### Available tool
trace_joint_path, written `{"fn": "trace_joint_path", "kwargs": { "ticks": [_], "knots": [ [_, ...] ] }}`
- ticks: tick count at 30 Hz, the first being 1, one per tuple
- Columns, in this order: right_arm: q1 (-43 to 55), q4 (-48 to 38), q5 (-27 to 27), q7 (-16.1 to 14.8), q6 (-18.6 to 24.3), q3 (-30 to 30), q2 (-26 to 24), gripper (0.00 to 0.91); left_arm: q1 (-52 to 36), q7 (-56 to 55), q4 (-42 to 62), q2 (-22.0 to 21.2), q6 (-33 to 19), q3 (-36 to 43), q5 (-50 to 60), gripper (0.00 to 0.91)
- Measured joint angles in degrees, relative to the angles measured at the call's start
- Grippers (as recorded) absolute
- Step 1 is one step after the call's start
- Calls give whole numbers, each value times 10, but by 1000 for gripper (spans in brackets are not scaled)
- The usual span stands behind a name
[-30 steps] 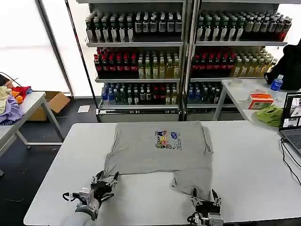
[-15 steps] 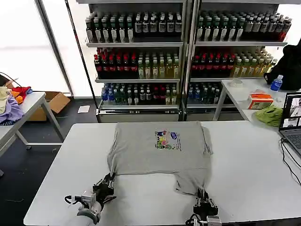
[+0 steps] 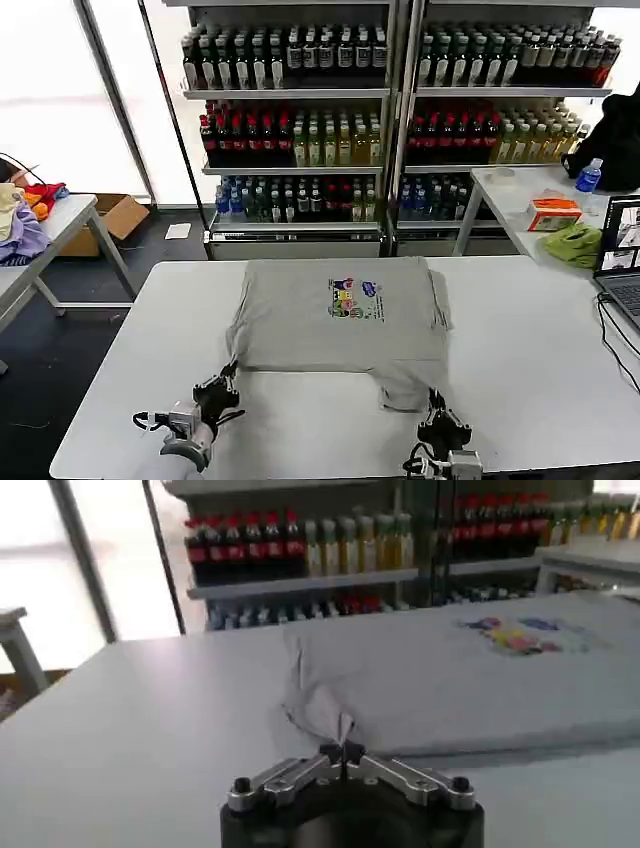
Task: Fold and organize the clothes.
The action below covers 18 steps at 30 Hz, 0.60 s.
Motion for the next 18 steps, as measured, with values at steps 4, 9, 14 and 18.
{"fn": "trace_joint_path", "kwargs": {
  "ticks": [4,9,14,18],
  "knots": [
    [16,1,-3,-8,2,8,-2,0,-8,-4,-6,0,-12,-2,-1,10],
    [44,-4,-6,-16,-1,17,-2,0,-21,-5,-6,1,-21,-1,-8,10],
    [89,-18,-4,-20,-6,19,-6,0,-42,-9,2,1,-23,5,-18,10],
    [132,-38,-4,-25,-11,16,-8,0,-63,-13,12,-1,-25,10,-31,0]
  ]
}}
